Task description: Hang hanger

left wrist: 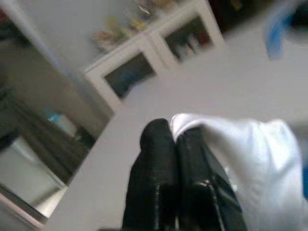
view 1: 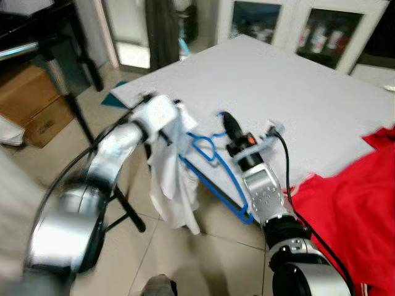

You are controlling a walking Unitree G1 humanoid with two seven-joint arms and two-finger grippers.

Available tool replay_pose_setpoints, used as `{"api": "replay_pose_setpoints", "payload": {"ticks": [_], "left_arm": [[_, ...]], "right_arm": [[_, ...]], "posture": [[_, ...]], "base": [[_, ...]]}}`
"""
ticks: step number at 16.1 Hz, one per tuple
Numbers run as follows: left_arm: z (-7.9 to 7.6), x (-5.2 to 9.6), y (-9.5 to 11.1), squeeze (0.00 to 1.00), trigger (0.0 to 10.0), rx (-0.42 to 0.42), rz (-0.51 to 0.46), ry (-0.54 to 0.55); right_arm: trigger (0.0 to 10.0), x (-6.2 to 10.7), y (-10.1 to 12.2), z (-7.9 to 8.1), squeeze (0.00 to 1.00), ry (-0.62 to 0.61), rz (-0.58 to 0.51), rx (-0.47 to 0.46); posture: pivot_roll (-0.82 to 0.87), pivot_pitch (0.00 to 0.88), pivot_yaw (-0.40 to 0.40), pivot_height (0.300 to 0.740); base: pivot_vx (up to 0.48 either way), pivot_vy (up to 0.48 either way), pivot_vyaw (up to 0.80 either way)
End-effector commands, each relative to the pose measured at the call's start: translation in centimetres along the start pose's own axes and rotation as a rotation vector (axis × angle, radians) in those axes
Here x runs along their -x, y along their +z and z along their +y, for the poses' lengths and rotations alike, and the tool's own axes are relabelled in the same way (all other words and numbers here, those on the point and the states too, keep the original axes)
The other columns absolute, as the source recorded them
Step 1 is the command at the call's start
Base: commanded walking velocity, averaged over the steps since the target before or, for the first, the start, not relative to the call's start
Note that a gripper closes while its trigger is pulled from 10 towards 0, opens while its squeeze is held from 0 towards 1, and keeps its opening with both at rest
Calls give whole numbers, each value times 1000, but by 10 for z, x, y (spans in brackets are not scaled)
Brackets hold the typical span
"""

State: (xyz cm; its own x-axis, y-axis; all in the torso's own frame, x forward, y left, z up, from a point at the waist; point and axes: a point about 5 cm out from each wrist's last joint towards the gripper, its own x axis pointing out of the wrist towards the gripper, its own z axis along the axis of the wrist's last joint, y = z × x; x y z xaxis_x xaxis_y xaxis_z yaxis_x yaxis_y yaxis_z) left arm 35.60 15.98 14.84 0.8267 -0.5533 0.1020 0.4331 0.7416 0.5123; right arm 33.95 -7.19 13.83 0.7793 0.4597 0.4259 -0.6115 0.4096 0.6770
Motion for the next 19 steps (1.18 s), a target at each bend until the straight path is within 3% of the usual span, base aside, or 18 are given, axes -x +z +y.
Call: {"api": "replay_pose_setpoints", "payload": {"ticks": [1,5,10,14,19], "left_arm": [[8,9,2,0,10000,51,-36,100],[0,23,2,0,10000,88,-68,198],[-11,36,23,0,10000,113,-108,244],[-21,44,27,0,10000,140,-99,265],[-32,52,32,0,10000,205,-102,337]], "right_arm": [[10000,-12,-19,31,0,133,-10,-71],[10000,-12,-18,35,0,167,7,-38],[10000,-6,-16,43,0,232,68,52],[10000,-2,-11,39,0,226,78,80],[10000,2,-13,44,0,279,130,191]], "posture": [[141,0,36,740],[195,0,7,740],[211,0,-15,740],[191,0,-30,740],[167,0,-26,740]], "base": [[0,0,0],[0,0,0],[0,0,0],[0,0,0],[0,0,0]]}}
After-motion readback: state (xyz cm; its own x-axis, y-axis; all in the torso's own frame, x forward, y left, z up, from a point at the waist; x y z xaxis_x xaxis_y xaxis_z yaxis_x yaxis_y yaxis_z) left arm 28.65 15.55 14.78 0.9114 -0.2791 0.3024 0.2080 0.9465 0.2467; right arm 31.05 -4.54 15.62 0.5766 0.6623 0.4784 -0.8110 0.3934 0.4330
